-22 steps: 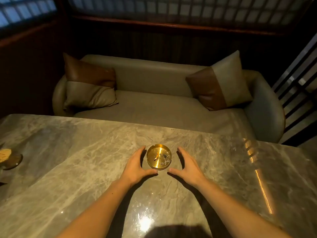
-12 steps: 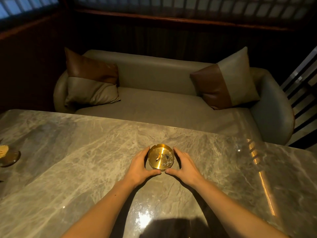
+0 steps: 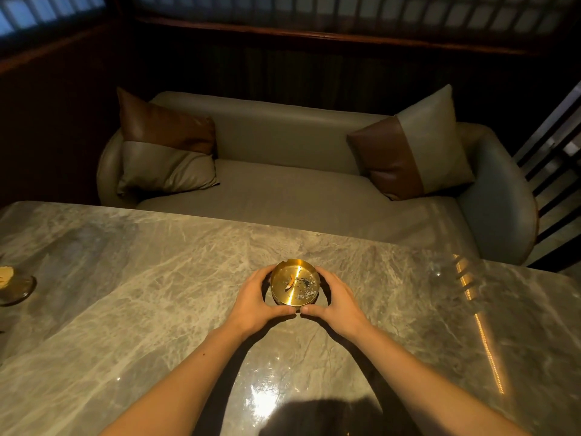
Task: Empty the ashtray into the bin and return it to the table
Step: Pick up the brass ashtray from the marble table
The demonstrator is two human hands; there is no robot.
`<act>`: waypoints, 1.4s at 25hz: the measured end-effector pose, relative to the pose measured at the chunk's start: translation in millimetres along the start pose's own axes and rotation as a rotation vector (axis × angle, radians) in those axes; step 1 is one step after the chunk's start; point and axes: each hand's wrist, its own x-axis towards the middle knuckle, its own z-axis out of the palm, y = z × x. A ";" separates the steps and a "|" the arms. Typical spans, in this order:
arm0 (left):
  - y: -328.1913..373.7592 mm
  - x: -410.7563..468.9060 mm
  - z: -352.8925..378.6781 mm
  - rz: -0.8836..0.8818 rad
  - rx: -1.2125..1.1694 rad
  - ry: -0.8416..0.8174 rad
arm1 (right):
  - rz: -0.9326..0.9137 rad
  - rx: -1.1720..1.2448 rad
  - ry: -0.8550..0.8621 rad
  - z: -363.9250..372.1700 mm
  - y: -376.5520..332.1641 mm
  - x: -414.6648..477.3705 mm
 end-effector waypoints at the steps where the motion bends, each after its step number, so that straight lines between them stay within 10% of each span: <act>1: 3.6 -0.8 -1.6 0.000 -0.014 -0.002 | 0.002 0.025 0.000 -2.7 -1.3 -1.5; 35: 199.5 -179.1 -56.8 0.166 -0.387 -0.199 | -0.077 0.467 0.069 -106.9 -150.0 -231.8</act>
